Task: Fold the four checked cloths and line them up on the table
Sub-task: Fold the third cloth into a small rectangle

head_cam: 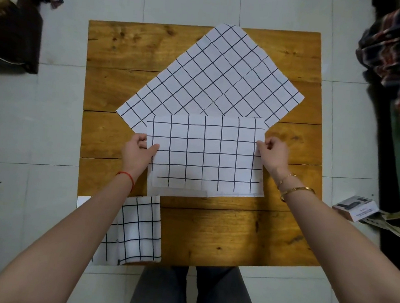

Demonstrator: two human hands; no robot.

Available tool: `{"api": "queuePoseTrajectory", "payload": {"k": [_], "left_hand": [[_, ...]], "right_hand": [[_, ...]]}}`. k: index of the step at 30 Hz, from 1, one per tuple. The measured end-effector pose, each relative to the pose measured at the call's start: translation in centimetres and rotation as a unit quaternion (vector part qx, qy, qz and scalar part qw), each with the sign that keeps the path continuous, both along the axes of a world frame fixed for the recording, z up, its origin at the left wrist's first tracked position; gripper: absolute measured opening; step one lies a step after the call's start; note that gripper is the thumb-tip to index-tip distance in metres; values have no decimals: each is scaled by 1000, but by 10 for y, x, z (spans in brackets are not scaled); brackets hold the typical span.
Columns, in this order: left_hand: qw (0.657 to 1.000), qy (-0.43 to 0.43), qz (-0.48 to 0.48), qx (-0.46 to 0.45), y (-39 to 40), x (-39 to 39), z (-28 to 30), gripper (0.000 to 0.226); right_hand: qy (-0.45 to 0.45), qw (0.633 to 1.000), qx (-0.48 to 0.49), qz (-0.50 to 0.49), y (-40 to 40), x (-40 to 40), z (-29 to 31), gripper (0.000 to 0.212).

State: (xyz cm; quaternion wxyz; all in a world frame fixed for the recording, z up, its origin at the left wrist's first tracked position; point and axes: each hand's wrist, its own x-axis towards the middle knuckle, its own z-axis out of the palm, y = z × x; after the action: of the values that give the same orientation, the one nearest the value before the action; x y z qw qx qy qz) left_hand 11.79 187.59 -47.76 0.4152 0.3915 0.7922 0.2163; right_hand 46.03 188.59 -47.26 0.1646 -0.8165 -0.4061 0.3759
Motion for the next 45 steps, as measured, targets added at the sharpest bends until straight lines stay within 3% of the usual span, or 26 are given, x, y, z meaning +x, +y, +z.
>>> {"api": "queuePoseTrajectory", "payload": {"k": [3,6,9,11,18,23,25,27,29,32,35,38,40,45], "left_hand": [[1000,-5,6,15,0,0,1,46],[999,-12,9,45,4,2,4,53],[996,51,-19,77,15,5,7,57],[995,64,-25,78,25,7,7,54],[996,42,66,-50,63,11,6,32],[985,41,72,-152,87,6,10,52],[982,35,63,-173,92,4,9,54],[983,38,31,-179,95,3,7,44],[985,21,13,-170,95,2,4,38],[988,-35,32,-145,90,-1,1,31],[987,-72,60,-129,89,0,5,21],[988,-92,62,-112,89,2,8,38],[989,-95,53,-96,89,-3,6,36],[994,-87,44,-51,95,-11,6,34]], "right_hand": [[-43,999,10,10,-3,-2,1,20],[-92,995,31,2,-3,-11,5,28],[-194,976,81,54,2,-21,9,35],[-213,963,123,107,9,-32,11,38],[-211,933,167,238,49,-62,9,30],[-255,918,78,294,70,-52,0,26],[-285,919,83,260,72,-48,0,25],[-297,942,74,137,72,-45,2,30],[-278,961,-3,12,71,-35,2,41],[-172,981,-80,-42,70,-16,-2,43],[-71,993,-54,-75,67,-9,-5,39],[3,992,-16,-129,70,-9,-3,34],[58,984,1,-167,74,-9,-2,30],[124,967,46,-220,82,-10,-1,22]]}}
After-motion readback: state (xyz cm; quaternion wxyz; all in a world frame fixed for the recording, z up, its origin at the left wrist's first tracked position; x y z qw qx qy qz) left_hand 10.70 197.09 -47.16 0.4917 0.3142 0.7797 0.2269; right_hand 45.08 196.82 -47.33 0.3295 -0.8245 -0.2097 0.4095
